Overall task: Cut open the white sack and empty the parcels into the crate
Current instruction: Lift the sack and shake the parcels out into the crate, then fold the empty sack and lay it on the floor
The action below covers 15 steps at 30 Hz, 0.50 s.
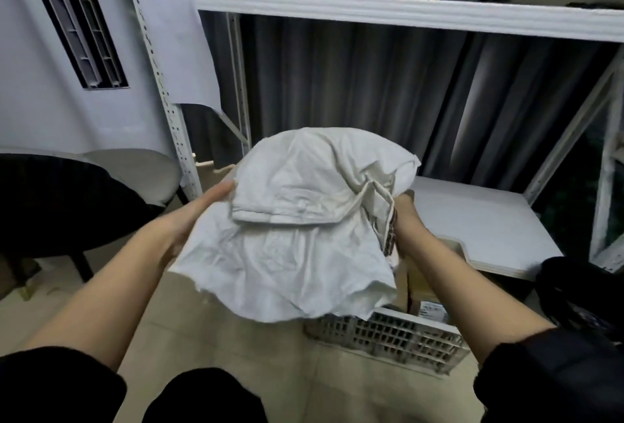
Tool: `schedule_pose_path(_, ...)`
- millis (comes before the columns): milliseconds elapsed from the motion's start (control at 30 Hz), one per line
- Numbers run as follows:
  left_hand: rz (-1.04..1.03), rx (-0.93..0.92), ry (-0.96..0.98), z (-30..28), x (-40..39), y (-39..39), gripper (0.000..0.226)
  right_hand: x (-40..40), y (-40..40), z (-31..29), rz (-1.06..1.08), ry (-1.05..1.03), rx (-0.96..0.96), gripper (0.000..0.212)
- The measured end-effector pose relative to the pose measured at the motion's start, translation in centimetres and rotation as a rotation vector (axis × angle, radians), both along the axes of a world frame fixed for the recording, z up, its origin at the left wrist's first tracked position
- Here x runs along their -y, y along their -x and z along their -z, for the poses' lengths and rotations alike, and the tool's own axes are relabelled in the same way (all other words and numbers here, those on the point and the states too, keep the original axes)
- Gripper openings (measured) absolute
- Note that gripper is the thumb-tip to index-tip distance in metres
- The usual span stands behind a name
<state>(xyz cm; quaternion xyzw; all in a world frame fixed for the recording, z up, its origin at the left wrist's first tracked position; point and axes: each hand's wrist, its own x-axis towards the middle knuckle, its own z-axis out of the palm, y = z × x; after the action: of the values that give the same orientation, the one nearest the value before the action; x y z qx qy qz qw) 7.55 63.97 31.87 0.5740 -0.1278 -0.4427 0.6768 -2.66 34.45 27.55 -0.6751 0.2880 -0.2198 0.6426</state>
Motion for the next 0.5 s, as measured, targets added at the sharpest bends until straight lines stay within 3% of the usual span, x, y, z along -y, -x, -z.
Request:
schedule_pose_path(100,0.083,0.160,-0.109,1.3,-1.9,-1.2,0.100,-2.8,-2.0,-1.4,-0.014,-0.017,-0.031,0.022)
schedule_pose_path(233,0.157,0.364,-0.265,3.7,-4.2,-2.8,0.087,-6.1,-4.9,-1.4,-0.225,-0.149,-0.042,0.018)
schedule_pose_path(300,0.016,0.376,-0.243,5.7,-5.4,-4.1,0.081,-7.4,-6.1,-1.6,-0.353,-0.143,-0.045,0.012)
schedule_pose_path(500,-0.385,0.318,-0.210,9.8,-7.1,-8.1,0.053,-9.5,-9.0,1.1,-0.676,-0.299,-0.048,0.045)
